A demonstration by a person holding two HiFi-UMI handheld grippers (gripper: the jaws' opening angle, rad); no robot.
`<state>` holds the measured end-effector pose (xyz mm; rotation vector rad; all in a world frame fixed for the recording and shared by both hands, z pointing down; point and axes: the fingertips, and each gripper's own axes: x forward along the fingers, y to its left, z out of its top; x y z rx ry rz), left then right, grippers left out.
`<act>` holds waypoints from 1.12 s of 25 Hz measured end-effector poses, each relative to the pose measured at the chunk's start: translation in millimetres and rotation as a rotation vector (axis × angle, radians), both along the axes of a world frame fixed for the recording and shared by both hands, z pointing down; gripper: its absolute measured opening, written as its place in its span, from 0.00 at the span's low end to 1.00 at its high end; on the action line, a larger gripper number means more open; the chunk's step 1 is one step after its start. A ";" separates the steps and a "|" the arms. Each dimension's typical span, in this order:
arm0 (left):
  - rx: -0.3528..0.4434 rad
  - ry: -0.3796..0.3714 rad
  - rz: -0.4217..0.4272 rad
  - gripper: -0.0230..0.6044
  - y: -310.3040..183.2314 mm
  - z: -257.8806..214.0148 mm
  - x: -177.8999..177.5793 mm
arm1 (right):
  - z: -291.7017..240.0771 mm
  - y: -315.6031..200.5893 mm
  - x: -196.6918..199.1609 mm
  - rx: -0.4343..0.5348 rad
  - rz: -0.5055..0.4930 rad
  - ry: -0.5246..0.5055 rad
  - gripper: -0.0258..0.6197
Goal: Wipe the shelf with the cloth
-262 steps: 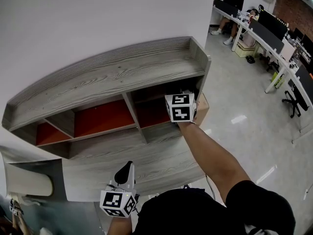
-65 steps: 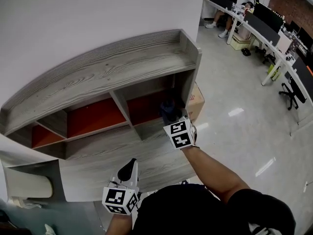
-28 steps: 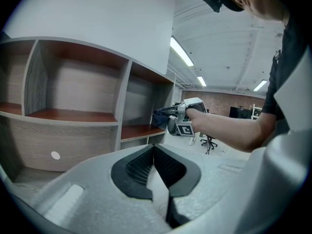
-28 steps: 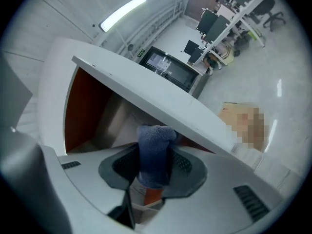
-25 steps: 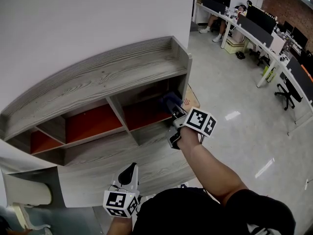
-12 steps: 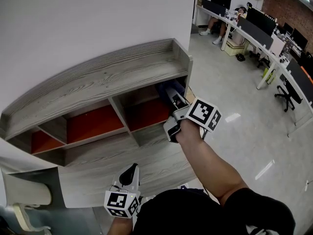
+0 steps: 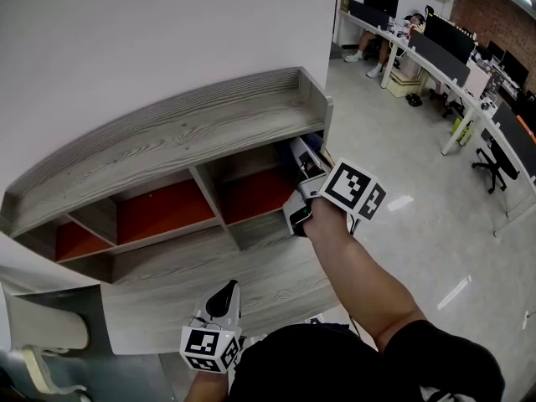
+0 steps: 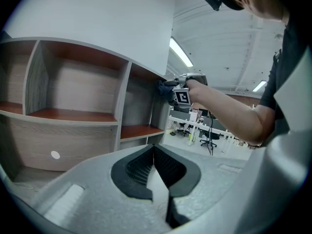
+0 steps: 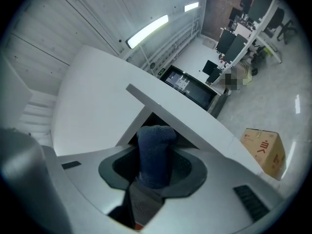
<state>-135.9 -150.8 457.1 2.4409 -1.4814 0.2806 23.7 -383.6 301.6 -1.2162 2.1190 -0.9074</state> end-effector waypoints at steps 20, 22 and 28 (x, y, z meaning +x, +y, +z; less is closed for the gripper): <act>0.002 -0.004 -0.025 0.05 1.8 -1.9 -7.6 | 1.2 2.3 -12.8 0.119 0.032 0.280 0.25; 0.003 -0.004 -0.030 0.05 2.1 -2.2 -9.4 | 0.2 4.5 -22.7 0.154 0.029 0.356 0.25; 0.001 -0.004 -0.051 0.05 4.3 -2.4 -17.3 | -2.2 9.4 -55.8 0.256 0.006 0.582 0.25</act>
